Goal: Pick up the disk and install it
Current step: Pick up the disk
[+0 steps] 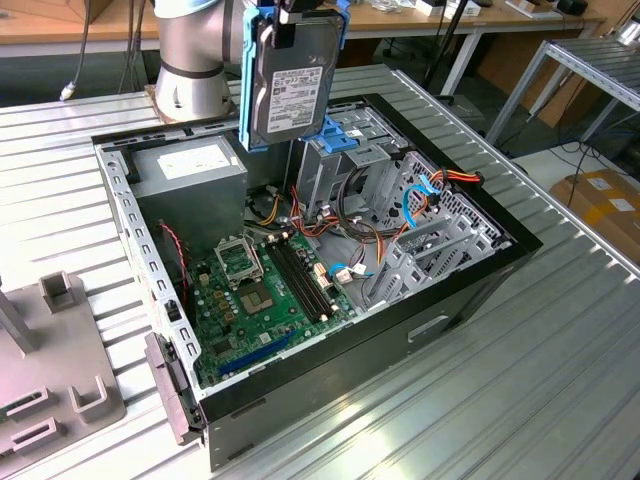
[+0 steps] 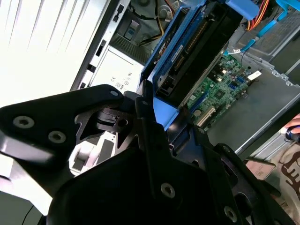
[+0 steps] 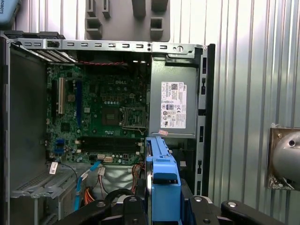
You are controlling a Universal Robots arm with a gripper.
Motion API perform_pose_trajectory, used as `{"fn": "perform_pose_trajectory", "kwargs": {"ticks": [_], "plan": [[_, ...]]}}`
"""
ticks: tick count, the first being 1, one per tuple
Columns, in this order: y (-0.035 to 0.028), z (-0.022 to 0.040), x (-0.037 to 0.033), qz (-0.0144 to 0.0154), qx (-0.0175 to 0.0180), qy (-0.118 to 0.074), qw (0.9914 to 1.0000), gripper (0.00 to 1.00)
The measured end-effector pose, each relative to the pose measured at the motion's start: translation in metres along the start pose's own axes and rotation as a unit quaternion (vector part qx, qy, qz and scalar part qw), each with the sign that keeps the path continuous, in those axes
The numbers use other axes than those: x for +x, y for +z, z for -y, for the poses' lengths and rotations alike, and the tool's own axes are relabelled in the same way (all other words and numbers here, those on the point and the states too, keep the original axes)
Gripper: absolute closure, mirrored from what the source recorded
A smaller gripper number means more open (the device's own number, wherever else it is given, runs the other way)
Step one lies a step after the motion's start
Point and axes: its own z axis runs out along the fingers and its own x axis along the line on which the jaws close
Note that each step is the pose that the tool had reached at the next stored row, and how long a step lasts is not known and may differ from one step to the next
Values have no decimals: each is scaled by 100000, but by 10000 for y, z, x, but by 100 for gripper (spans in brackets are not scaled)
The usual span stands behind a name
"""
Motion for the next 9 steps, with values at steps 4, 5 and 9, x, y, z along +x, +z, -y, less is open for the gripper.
{"fn": "perform_pose_trajectory", "kwargs": {"ticks": [4, 5, 9], "plan": [[0, 1, 0, -2, 2, 2, 100000, 63], [1, 2, 5, 4, 3, -4, 100000, 63], [1, 0, 63, 2, 2, -2, 100000, 63]]}}
